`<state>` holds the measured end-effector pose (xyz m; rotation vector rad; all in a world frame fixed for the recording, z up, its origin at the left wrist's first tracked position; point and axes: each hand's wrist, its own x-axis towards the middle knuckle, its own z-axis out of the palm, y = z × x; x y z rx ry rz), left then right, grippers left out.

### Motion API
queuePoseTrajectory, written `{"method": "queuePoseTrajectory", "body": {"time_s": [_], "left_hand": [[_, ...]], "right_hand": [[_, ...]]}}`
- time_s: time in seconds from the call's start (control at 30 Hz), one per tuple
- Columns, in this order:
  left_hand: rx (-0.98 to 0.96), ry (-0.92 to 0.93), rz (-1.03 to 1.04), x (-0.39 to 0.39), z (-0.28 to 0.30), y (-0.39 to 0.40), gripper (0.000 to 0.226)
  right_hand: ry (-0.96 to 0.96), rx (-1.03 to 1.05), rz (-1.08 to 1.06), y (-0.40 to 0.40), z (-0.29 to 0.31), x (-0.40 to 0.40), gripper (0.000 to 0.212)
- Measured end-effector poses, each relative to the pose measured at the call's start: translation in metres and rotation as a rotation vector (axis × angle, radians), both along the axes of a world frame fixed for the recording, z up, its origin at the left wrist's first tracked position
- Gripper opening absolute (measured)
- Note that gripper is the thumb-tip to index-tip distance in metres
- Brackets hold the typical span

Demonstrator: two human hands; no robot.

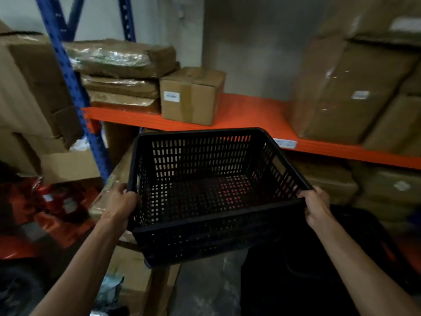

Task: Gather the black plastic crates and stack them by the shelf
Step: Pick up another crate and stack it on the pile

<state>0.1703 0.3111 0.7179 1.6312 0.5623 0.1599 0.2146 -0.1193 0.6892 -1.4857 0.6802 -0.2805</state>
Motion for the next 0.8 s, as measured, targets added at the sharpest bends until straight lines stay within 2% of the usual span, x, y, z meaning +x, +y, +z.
{"method": "queuePoseTrajectory", "body": {"time_s": [0.13,0.37,0.57,0.8], "left_hand": [[-0.032,-0.046,-0.089,0.007,0.022,-0.071,0.041],[-0.007,-0.087,-0.159,0.001,0.038,-0.2,0.04],[-0.035,-0.055,-0.256,0.0,0.024,-0.311,0.051],[0.054,-0.02,-0.321,0.021,-0.001,-0.401,0.039]], "right_hand": [[-0.093,-0.023,-0.077,-0.078,0.023,-0.04,0.024],[-0.105,-0.045,-0.174,-0.215,0.041,-0.093,0.016],[-0.114,0.015,-0.256,-0.305,0.035,-0.129,0.015],[-0.116,0.041,-0.374,-0.379,0.011,-0.14,0.024]]}}
